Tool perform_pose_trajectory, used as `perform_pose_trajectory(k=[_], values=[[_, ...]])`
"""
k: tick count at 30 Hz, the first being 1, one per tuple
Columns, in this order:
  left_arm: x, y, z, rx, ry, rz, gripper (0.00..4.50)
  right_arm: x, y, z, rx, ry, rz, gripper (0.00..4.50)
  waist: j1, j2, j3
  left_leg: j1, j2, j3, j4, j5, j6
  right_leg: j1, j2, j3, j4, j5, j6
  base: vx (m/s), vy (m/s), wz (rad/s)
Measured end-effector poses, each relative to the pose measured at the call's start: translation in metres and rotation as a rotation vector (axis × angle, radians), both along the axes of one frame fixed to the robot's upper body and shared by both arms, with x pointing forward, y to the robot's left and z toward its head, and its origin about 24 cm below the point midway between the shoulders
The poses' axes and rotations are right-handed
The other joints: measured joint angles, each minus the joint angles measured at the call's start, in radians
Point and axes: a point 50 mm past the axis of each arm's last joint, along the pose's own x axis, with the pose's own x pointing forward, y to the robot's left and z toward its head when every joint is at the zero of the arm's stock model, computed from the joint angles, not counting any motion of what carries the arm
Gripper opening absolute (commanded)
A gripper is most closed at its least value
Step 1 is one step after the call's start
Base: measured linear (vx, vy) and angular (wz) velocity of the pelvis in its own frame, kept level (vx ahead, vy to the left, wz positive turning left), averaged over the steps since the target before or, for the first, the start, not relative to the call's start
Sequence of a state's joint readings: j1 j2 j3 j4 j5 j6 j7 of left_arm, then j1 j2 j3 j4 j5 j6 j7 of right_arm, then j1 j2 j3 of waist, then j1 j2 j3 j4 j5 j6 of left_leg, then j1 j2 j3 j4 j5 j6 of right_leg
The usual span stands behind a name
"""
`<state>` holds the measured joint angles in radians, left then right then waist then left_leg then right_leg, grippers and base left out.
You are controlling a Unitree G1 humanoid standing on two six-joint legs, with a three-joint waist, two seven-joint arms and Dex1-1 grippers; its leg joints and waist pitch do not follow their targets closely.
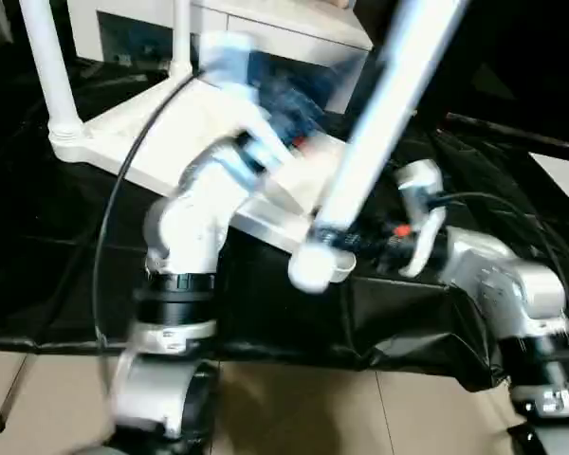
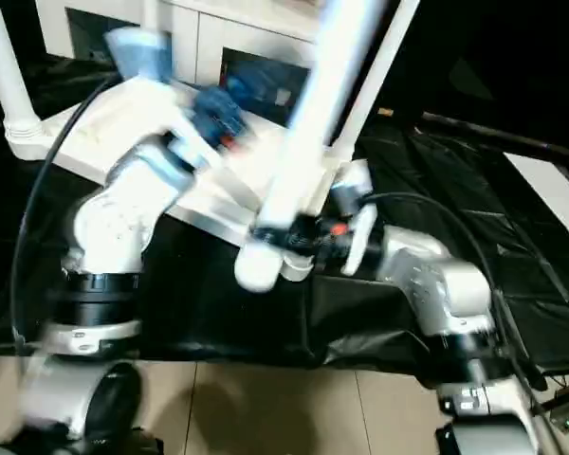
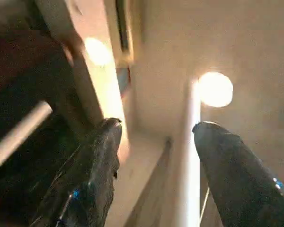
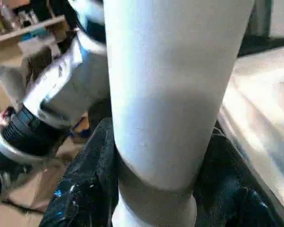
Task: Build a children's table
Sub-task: Pick table leg
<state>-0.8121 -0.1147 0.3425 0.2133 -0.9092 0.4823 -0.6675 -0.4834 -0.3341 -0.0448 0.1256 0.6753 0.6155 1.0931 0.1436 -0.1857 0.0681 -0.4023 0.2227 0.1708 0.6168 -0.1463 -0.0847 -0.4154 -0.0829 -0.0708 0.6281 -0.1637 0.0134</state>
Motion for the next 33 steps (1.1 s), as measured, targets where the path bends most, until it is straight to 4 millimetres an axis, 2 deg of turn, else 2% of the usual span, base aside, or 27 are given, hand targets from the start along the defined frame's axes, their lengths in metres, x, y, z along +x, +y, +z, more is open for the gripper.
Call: perform_pose_trajectory(k=[4,7,9,12,15,18,19,20,23,24,29,33], values=[[-0.007,0.007,-0.011,-0.071,0.036,-0.038,2.92,-0.004,-0.009,0.007,0.052,-0.024,-0.097,1.86,0.004,0.000,0.000,-0.001,0.000,0.000,0.000,0.000,0.000,0.001,0.000,0.000,-0.002,0.000,0.000,0.000,0.000,0.00],[-0.017,0.007,-0.006,-0.062,0.007,-0.074,2.92,-0.006,-0.021,0.008,0.076,-0.020,-0.216,1.86,0.002,0.000,0.000,-0.001,0.000,0.000,0.000,0.000,0.000,0.001,0.000,0.000,-0.003,-0.001,0.001,0.000,0.000,0.00],[-0.023,0.004,-0.003,-0.046,-0.016,-0.096,3.20,-0.006,-0.027,0.005,0.088,-0.010,-0.286,1.86,0.001,0.001,0.000,-0.001,0.000,0.000,0.000,0.000,0.000,0.001,0.000,0.000,-0.002,-0.001,0.001,0.000,0.000,0.00],[-0.032,-0.005,-0.005,0.010,-0.035,-0.114,3.31,-0.007,-0.036,-0.004,0.086,0.024,-0.399,1.86,0.000,0.007,0.001,0.000,0.000,0.000,0.000,0.000,0.000,0.001,0.000,0.000,-0.004,-0.001,0.002,0.000,0.000,0.00],[-0.034,-0.009,-0.012,0.102,-0.036,-0.081,3.71,-0.007,-0.042,-0.013,0.032,0.044,-0.486,1.86,-0.003,0.016,0.000,0.000,0.000,-0.001,0.000,0.000,0.000,0.001,0.000,-0.001,-0.005,-0.001,0.002,0.000,0.000,0.00],[-0.034,-0.010,-0.019,0.202,-0.038,-0.035,3.74,-0.008,-0.048,-0.024,-0.046,0.067,-0.583,1.86,-0.005,0.022,0.000,0.000,0.000,-0.001,-0.002,0.000,0.000,0.000,0.000,-0.001,-0.006,-0.001,0.002,0.000,0.000,0.00],[-0.035,-0.011,-0.021,0.229,-0.040,-0.028,4.05,-0.007,-0.050,-0.027,-0.075,0.071,-0.628,1.86,-0.006,0.023,0.000,0.000,0.000,-0.001,-0.002,0.000,0.000,0.000,0.000,-0.001,-0.007,-0.001,0.002,0.000,0.000,0.00],[-0.036,-0.011,-0.022,0.255,-0.045,-0.016,4.11,-0.007,-0.052,-0.029,-0.086,0.075,-0.660,1.86,-0.007,0.024,0.000,0.000,0.000,-0.001,-0.003,0.000,0.000,0.000,0.000,-0.001,-0.007,-0.001,0.002,0.000,0.000,0.00],[-0.035,-0.009,-0.026,0.371,-0.079,0.078,4.12,-0.010,-0.048,-0.036,-0.097,0.096,-0.717,1.86,-0.010,0.026,-0.001,0.001,0.000,-0.001,-0.007,0.000,0.000,0.001,0.000,-0.002,-0.011,-0.001,0.002,0.000,0.000,0.00],[-0.034,-0.008,-0.027,0.399,-0.085,0.105,4.35,-0.011,-0.048,-0.039,-0.099,0.104,-0.725,1.86,-0.011,0.028,-0.002,0.001,0.000,-0.001,-0.010,0.000,0.000,0.001,0.000,-0.003,-0.014,-0.001,0.002,0.000,0.000,0.00],[-0.035,0.003,-0.032,0.470,-0.098,0.223,4.50,-0.017,-0.045,-0.046,-0.155,0.096,-0.783,1.86,-0.016,0.035,-0.002,0.001,-0.002,0.000,-0.013,0.000,0.000,0.002,0.000,-0.001,-0.017,0.001,0.003,0.000,0.000,0.00],[-0.028,0.020,-0.049,0.662,-0.049,0.485,4.50,-0.011,-0.055,-0.058,-0.346,0.100,-1.059,1.86,-0.024,0.037,-0.003,0.002,-0.002,0.000,-0.016,0.000,-0.001,0.002,0.001,-0.001,-0.016,0.001,0.003,0.000,0.000,0.00]])
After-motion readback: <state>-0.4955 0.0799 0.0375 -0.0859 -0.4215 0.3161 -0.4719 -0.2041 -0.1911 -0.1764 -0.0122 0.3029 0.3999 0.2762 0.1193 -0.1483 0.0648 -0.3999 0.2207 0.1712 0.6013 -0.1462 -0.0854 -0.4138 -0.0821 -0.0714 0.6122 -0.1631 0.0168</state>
